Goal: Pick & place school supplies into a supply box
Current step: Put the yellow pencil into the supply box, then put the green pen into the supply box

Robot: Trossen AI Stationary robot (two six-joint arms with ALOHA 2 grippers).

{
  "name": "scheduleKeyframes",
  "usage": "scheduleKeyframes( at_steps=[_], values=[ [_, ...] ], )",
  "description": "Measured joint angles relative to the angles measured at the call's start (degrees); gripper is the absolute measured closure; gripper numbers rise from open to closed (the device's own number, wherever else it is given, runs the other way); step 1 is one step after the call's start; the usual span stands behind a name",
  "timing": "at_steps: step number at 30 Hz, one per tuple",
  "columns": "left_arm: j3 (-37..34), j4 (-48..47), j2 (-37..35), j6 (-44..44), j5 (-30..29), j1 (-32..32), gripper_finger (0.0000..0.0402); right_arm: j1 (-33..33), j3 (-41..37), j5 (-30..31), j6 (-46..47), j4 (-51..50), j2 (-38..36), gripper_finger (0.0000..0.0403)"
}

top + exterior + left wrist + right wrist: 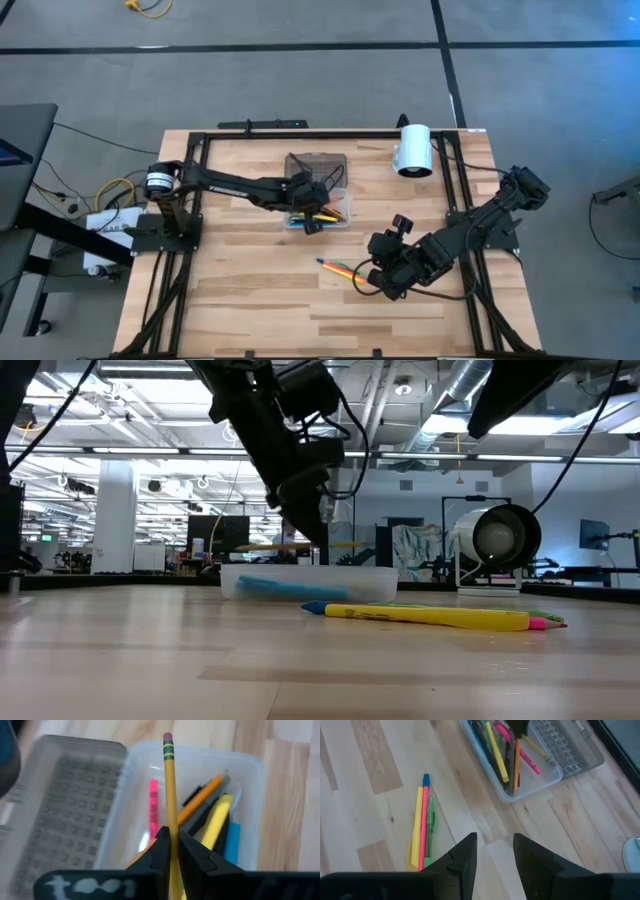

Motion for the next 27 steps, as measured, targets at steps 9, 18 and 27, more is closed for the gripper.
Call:
scheduleKeyframes(
  at_steps=[9,18,27],
  values=[
    [0.0,0.6,1.1,0.7,0.1,-0.1,0.0377,0.0,0.0,0.0,0.3,0.0,0.0,0.0282],
    [0.0,1.2,1.1,1.6,1.1,-0.1,0.0318,0.0,0.0,0.0,0.9,0.1,0.0,0.0282],
    [0.0,1.1,0.8,2.9,12.5,-0.6,0.0288,0.0,0.0,0.0,0.3,3.1,0.3,0.0282]
  ],
)
